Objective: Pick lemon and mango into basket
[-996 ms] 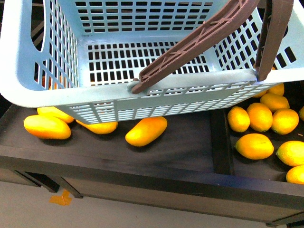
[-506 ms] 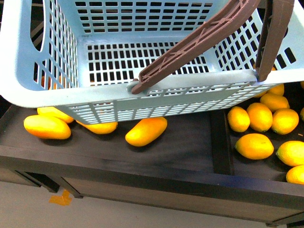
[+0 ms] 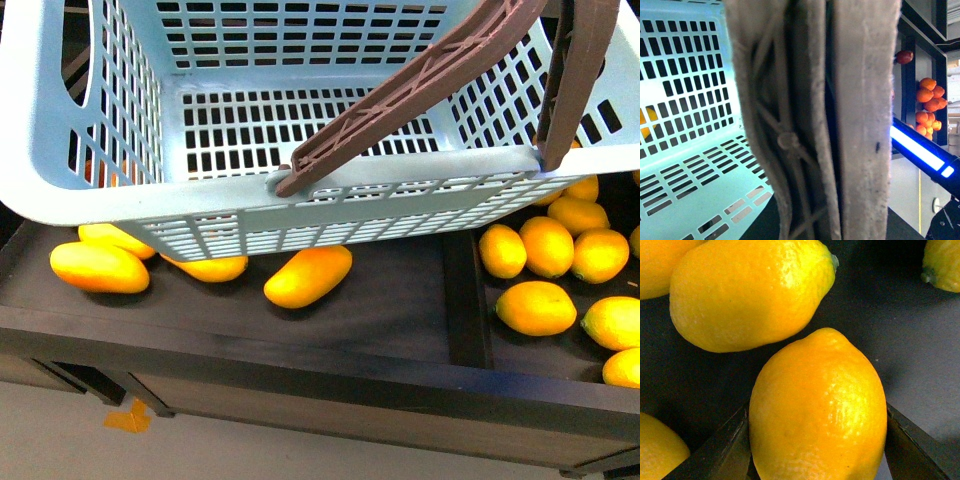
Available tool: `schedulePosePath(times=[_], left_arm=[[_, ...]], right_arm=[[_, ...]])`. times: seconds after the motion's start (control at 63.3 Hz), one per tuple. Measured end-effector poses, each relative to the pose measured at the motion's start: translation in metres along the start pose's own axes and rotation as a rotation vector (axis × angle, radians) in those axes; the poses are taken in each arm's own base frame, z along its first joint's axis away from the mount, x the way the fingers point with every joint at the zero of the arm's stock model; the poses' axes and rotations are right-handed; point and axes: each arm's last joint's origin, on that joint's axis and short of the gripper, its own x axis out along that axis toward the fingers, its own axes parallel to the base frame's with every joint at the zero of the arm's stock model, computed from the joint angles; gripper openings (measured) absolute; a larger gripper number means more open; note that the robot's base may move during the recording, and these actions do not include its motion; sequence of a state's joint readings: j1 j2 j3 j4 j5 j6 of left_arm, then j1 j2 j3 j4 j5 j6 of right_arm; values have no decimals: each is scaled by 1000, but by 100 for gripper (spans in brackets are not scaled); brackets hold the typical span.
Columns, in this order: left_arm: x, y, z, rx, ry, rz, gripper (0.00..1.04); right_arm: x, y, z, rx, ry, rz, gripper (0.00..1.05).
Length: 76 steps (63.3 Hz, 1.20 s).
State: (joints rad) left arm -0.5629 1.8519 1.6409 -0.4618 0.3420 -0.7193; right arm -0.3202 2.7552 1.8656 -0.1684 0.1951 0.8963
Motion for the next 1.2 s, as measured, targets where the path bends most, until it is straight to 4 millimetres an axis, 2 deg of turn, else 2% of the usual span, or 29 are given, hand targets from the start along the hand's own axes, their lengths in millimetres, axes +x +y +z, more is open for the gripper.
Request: schedulePosePath(times=[0.205,0.364,0.506,0.616,0.806,0.917,0.996,1.075,1.201], left_arm=[[0,0,0,0,0,0,17],[0,0,0,0,-1,1,17],[0,0,0,0,0,0,17],[0,0,0,0,1,-1,17],[0,0,0,0,0,0,17],[0,0,0,0,0,0,17],[0,0,0,0,-1,1,17],[0,0,0,0,-1,0,17],[0,0,0,0,1,-1,17]], right_arm=[[-11,-19,-1,-78,10,38,62],[-43,-26,9,-177,4,164,62],[-106,-22,24,-309,-55,353,62],[-166,-16,32,-396,-116,503,62],[-260,-2,27,-565,-234,726,62],[-306,9,18,-637,-293,825,62],[-334,15,6,-706,-352,878,61],[-351,20,-12,-773,-376,916,61],[-359,27,-43,-828,-353,955,61]])
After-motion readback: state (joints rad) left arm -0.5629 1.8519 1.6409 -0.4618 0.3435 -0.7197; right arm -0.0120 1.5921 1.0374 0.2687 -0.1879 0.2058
